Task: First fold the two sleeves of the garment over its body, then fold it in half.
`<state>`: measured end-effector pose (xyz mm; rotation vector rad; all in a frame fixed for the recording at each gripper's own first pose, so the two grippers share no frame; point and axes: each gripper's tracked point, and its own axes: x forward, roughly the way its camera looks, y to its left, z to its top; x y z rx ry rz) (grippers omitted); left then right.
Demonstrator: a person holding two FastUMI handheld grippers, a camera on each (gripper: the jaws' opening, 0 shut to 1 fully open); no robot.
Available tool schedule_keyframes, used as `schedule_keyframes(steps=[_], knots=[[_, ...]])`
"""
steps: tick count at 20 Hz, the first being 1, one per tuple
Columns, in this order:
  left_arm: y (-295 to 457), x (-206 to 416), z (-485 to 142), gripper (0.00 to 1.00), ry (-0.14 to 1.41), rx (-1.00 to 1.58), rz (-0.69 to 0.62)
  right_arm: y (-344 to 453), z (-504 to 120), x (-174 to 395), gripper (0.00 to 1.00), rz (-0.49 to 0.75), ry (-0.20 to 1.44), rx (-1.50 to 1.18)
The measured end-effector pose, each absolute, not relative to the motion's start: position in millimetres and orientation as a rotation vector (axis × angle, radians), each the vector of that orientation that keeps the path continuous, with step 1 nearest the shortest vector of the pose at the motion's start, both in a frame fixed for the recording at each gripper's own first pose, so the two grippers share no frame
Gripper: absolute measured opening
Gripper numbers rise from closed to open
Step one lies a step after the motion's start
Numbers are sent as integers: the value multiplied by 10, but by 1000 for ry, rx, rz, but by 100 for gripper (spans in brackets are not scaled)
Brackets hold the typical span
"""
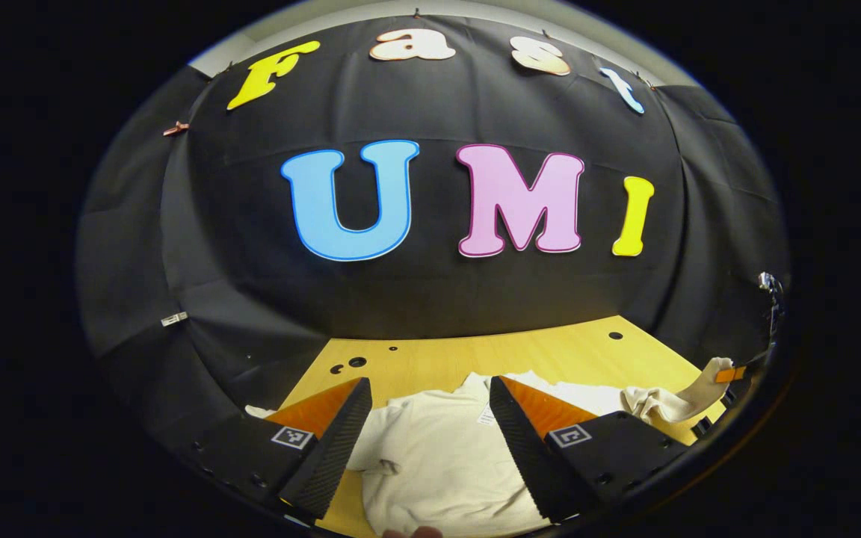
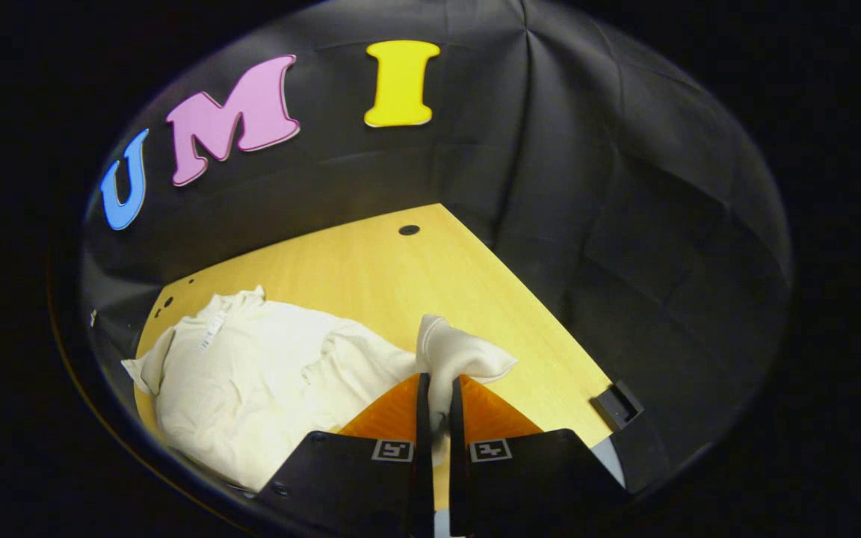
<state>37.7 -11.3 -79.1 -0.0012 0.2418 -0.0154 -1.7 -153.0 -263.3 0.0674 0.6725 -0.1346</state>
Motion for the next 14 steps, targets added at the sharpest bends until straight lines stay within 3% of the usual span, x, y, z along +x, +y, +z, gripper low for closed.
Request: schedule_keyframes(steps=[6, 14], knots=[[665, 306, -892, 98, 238, -44, 21, -184, -2232, 101, 12, -17, 582, 144], [1707, 405, -1295, 99, 257, -26, 65, 1506, -2367, 276, 12, 144, 585, 160]])
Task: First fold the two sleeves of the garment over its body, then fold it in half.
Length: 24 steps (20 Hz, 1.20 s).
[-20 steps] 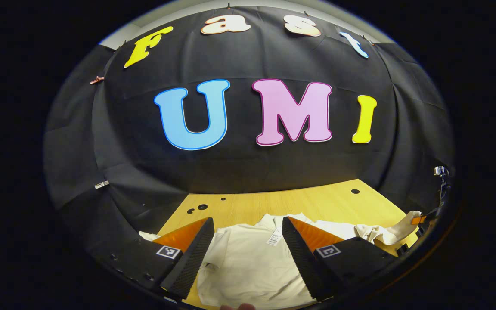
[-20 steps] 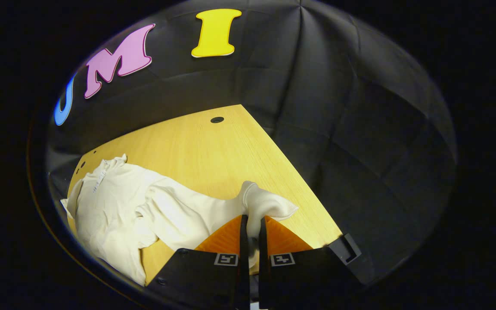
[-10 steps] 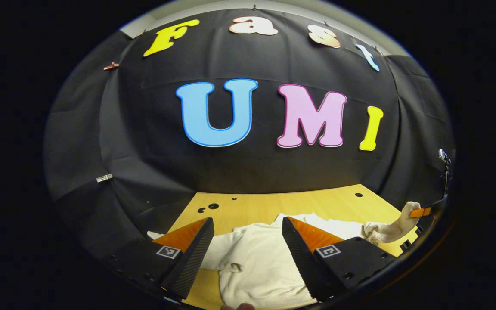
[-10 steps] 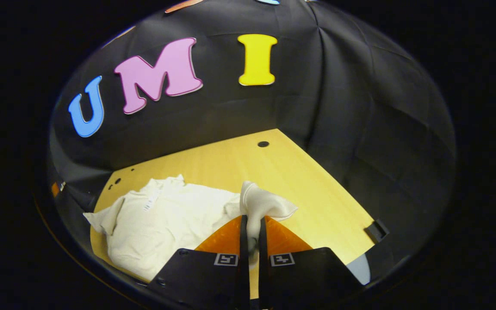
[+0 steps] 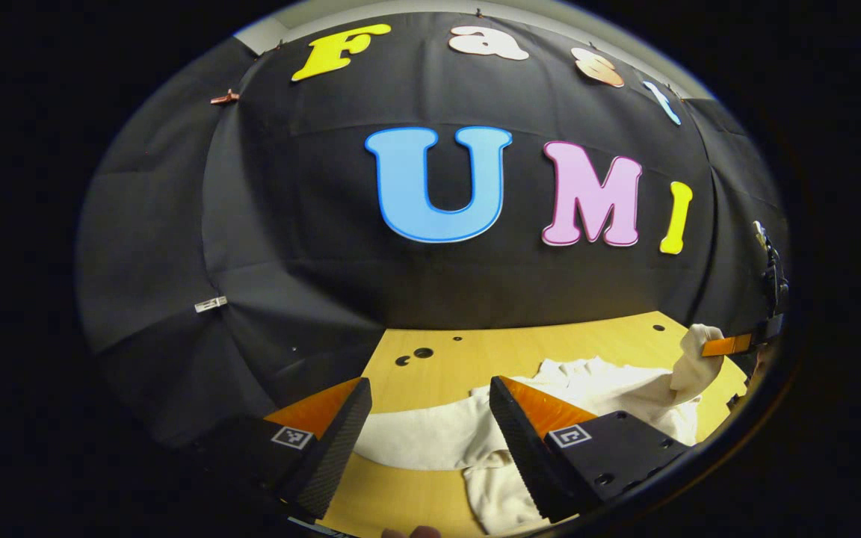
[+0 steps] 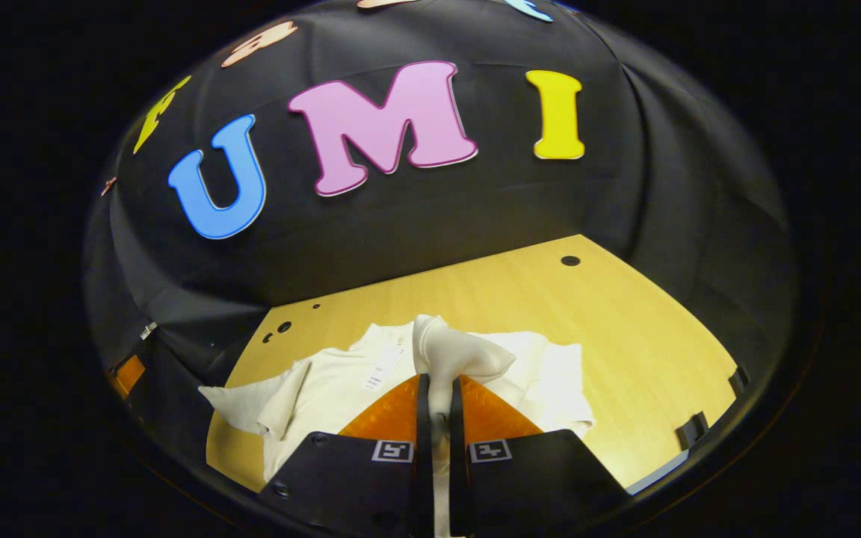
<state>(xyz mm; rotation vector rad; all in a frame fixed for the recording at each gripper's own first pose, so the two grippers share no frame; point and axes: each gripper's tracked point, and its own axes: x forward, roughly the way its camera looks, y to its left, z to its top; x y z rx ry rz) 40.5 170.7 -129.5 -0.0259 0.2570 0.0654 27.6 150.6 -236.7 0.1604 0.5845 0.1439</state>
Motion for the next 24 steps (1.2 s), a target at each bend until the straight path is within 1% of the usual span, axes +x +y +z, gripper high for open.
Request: schedule_keyframes(steps=[6, 9, 12, 14, 15, 16, 17, 18, 19, 20, 21, 22, 23, 24], knots=[[2341, 660, -1823, 98, 310, -41, 86, 2264, -3063, 395, 12, 180, 691, 128], [2541, 823, -2173, 98, 352, -67, 79, 2439, -3472, 358, 12, 194, 768, 119], [2755, 1005, -2521, 99, 402, -105, 113, 2549, -3777, 320, 12, 194, 834, 118], [2920, 1090, -2704, 99, 428, -118, 146, 2663, -3956, 256, 15, 210, 886, 134], [3004, 1142, -2809, 98, 441, -125, 158, 2725, -4016, 228, 20, 221, 903, 148], [3082, 1186, -2894, 99, 451, -128, 168, 2765, -4078, 191, 35, 227, 924, 153], [3156, 1238, -2995, 99, 463, -128, 175, 2810, -4136, 159, 29, 236, 941, 157], [3212, 1275, -3091, 99, 480, -129, 176, 2890, -4176, 116, 32, 252, 960, 171], [3258, 1294, -3197, 99, 499, -130, 174, 2976, -4190, 79, 41, 268, 974, 193], [3283, 1319, -3285, 99, 517, -136, 167, 3049, -4161, 53, 46, 289, 978, 218], [3317, 1328, -3350, 99, 531, -139, 165, 3175, -4112, 37, 60, 331, 976, 255], [3353, 1347, -3404, 99, 541, -142, 163, 3286, -4064, -16, 67, 371, 984, 287], [3374, 1351, -3470, 99, 552, -144, 163, 3336, -4013, -77, 81, 397, 994, 302], [3395, 1375, -3507, 99, 559, -147, 166, 3349, -3979, -100, 87, 408, 995, 308]])
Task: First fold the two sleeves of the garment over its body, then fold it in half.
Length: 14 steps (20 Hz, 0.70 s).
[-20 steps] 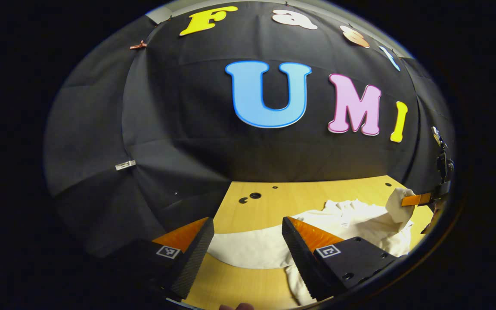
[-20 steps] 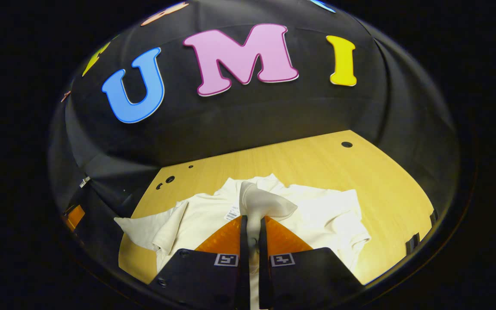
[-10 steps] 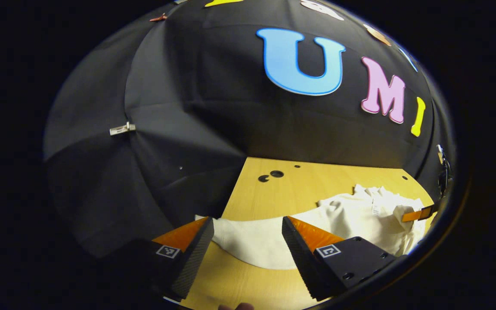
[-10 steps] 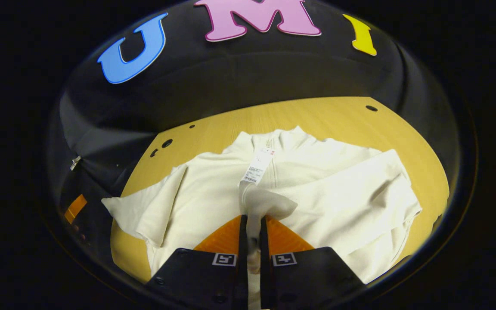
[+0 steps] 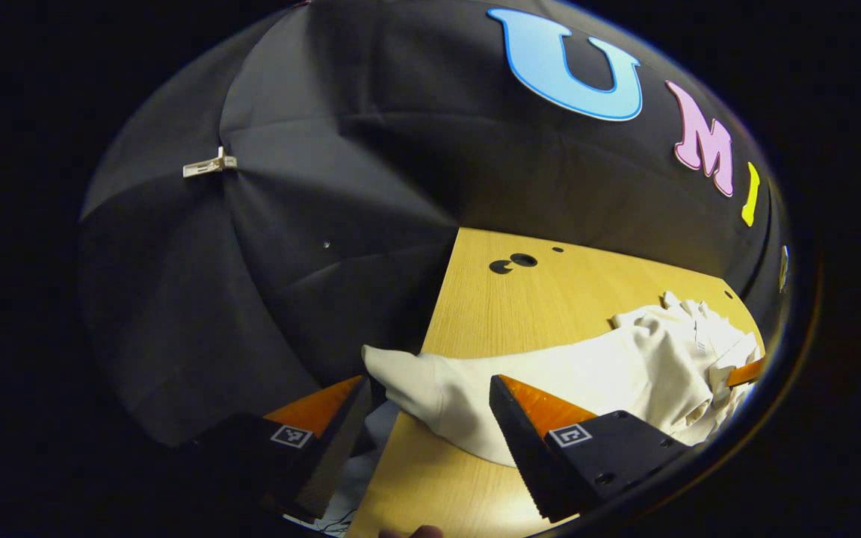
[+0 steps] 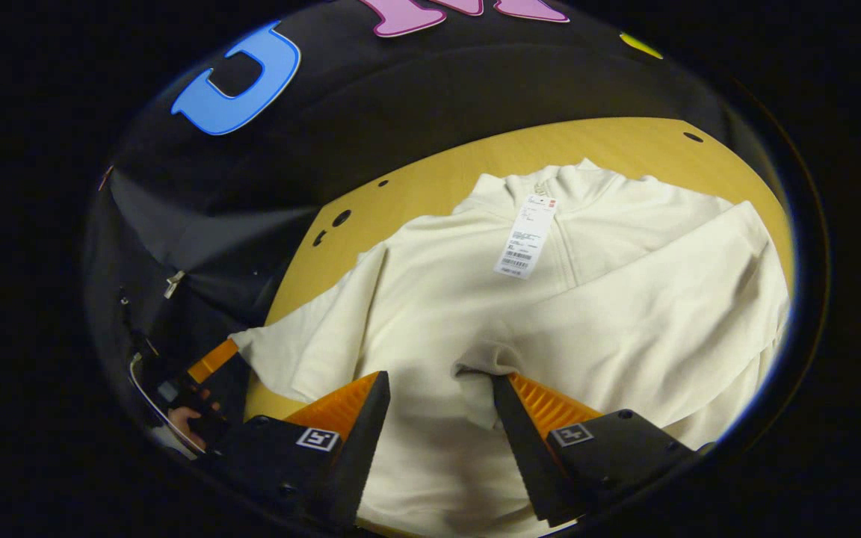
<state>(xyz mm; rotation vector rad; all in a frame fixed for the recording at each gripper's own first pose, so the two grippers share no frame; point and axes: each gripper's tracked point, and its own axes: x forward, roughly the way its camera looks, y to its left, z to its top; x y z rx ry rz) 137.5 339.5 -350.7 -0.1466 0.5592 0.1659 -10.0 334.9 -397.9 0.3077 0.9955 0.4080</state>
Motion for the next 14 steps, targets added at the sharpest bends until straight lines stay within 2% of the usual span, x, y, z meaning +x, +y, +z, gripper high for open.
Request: schedule_keyframes(steps=[1, 9, 14], knots=[[3428, 1400, -3559, 99, 565, -149, 164, 3335, -3944, -121, 92, 409, 993, 312], [3453, 1509, -3903, 99, 634, -147, 150, 3053, -3618, -439, 93, 399, 990, 374], [3448, 1590, -4090, 100, 671, -163, 157, 2508, -3409, -611, 92, 317, 964, 417]])
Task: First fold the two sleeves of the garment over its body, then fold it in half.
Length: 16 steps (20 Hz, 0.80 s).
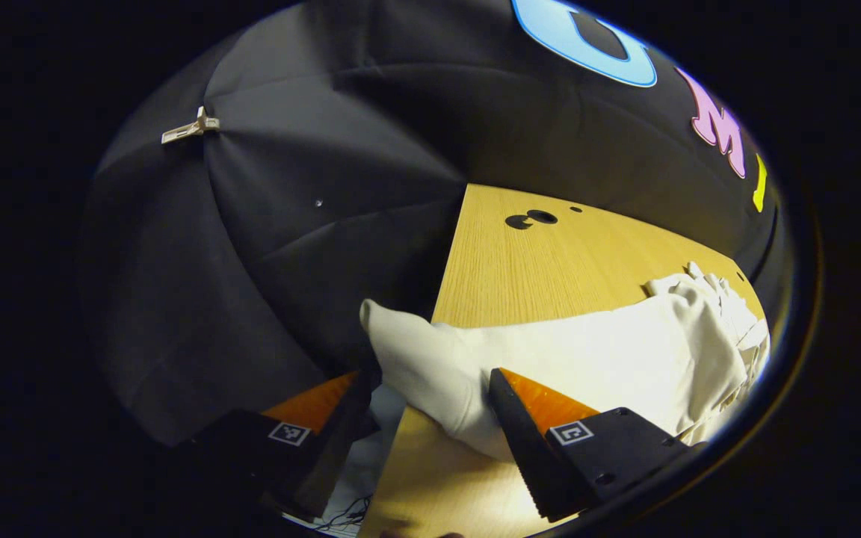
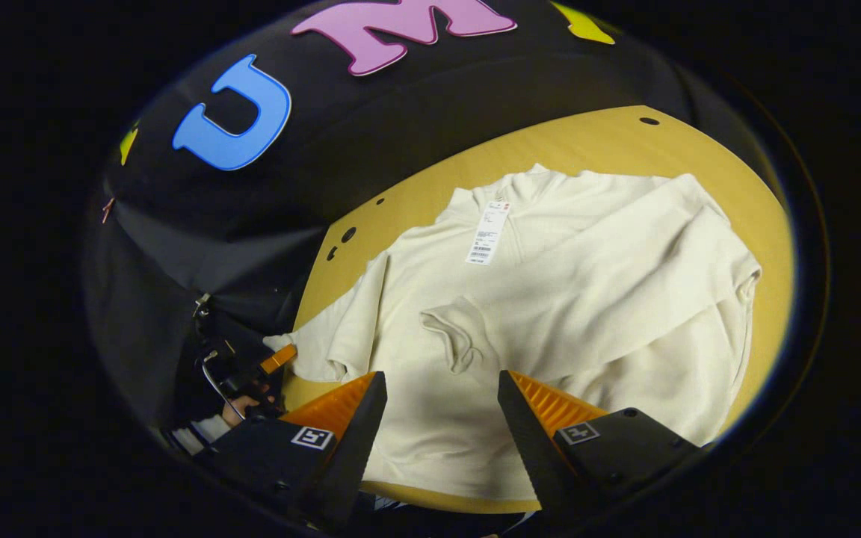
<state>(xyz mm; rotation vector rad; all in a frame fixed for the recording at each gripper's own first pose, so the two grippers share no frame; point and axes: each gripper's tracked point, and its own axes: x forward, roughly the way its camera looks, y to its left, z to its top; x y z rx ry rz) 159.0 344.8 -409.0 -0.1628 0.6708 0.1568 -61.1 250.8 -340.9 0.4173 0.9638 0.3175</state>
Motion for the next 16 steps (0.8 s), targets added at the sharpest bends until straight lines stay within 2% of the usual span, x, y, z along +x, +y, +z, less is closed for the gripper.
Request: schedule_keyframes(steps=[1, 4, 6, 11, 16], knots=[[3399, 1596, -4131, 99, 688, -183, 148, 2392, -3372, -663, 92, 307, 963, 422], [3557, 1576, -4095, 47, 714, -99, 237, 2020, -3315, -824, 93, 261, 953, 422], [3493, 1565, -4061, 13, 745, -90, 251, 1810, -3313, -874, 93, 227, 943, 420], [3312, 1563, -3768, 9, 710, -102, 241, 1482, -3326, -912, 93, 176, 935, 418], [2737, 1558, -3175, 9, 611, -91, 146, 1351, -3334, -890, 92, 171, 932, 428]])
